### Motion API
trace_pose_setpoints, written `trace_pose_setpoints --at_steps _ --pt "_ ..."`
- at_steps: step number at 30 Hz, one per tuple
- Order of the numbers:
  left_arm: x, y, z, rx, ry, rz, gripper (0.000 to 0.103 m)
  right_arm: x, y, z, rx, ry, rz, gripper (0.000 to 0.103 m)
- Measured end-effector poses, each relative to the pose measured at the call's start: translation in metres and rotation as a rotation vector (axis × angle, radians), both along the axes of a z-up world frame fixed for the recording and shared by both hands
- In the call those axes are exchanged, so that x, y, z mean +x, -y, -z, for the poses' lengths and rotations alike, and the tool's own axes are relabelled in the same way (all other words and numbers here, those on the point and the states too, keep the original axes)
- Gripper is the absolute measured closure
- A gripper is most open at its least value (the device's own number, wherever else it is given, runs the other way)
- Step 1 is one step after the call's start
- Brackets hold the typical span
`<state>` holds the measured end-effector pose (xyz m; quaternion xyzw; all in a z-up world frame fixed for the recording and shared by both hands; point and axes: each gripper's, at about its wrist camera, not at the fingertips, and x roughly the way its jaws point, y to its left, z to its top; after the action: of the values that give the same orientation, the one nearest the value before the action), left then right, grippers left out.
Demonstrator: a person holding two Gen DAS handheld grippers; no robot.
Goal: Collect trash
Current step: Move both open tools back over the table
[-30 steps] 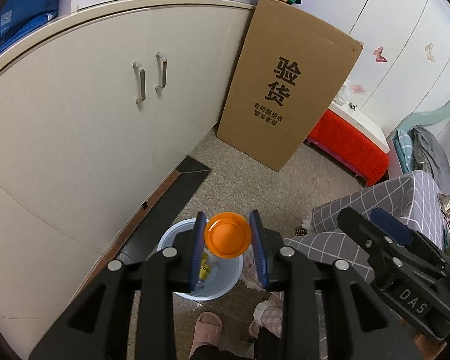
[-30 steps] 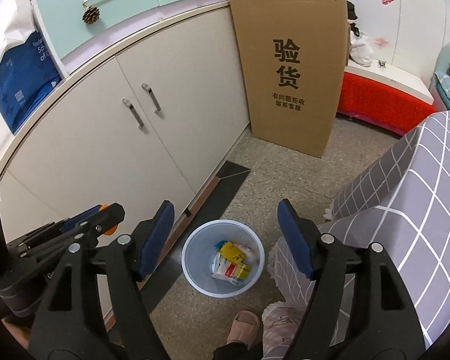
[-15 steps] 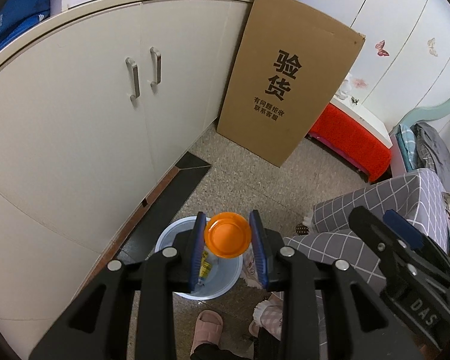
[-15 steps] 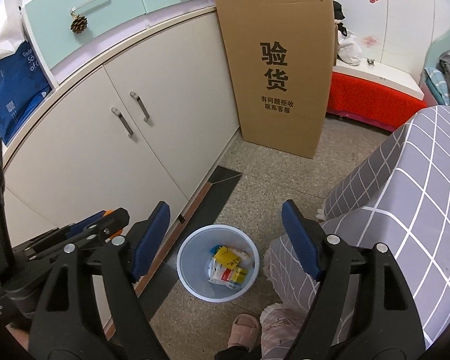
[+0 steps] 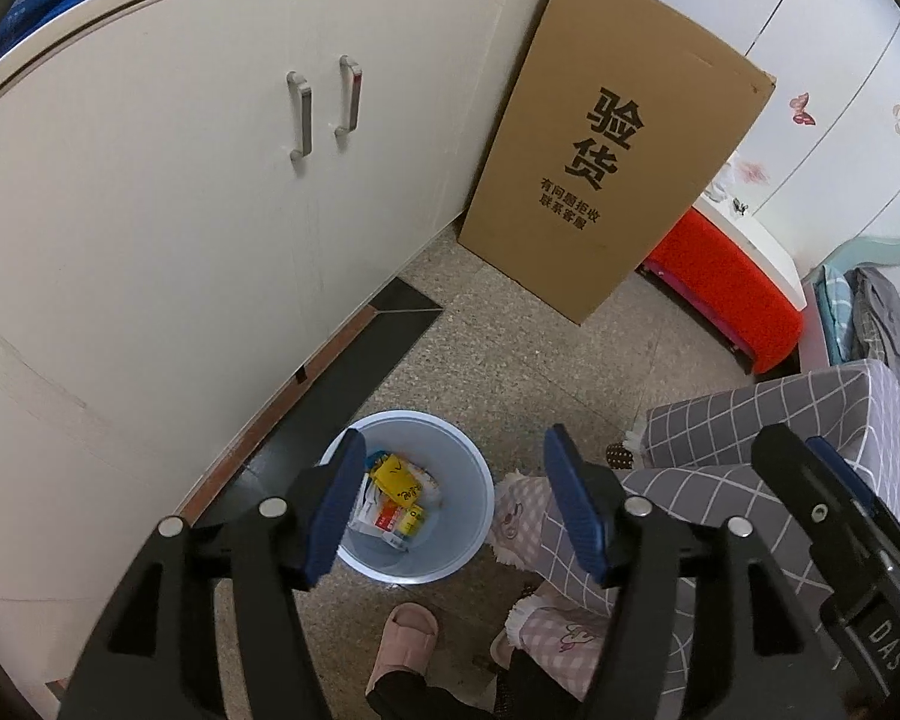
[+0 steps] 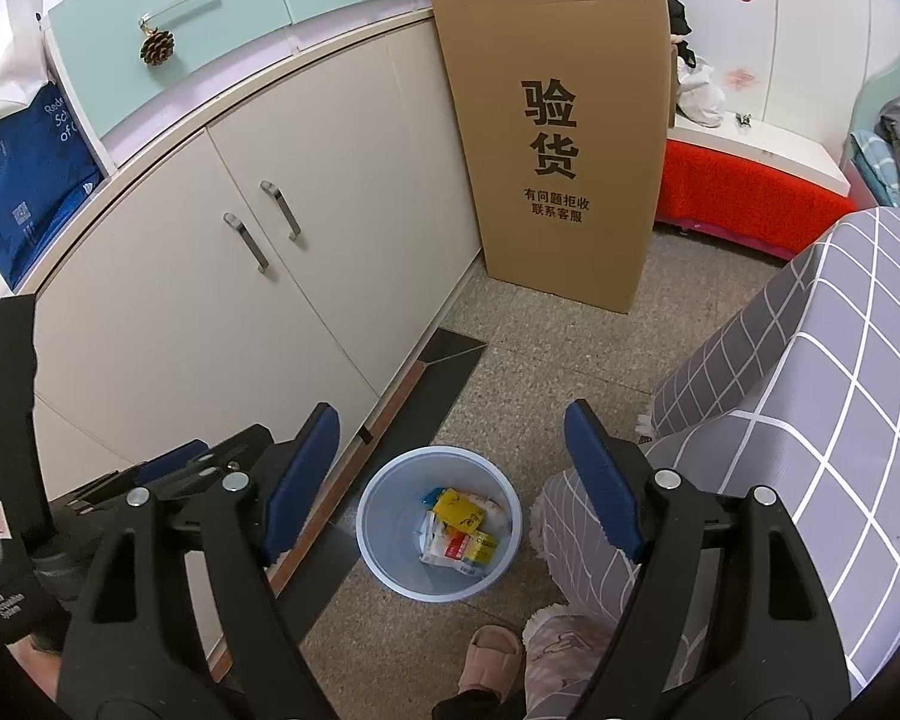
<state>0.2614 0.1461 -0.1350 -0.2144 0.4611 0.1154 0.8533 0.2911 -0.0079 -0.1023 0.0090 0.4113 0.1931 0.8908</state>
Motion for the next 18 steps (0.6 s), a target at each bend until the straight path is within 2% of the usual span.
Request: trace_pose_setpoints --at_steps 11,15,18 --pt "-0.010 -0.001 -0.019 0.007 0.044 -0.025 0.042 0.000 0.002 0.000 0.023 -0.009 -0.003 0.027" --pt "-0.021 0.002 -0.036 0.023 0.065 -0.024 0.042 0.001 0.006 -0.006 0.064 -0.040 -0.020 0.027" --pt "-0.031 0.006 -0.055 0.048 0.093 -0.026 0.042 -0.005 0.014 -0.021 0.101 -0.033 -0.016 0.027"
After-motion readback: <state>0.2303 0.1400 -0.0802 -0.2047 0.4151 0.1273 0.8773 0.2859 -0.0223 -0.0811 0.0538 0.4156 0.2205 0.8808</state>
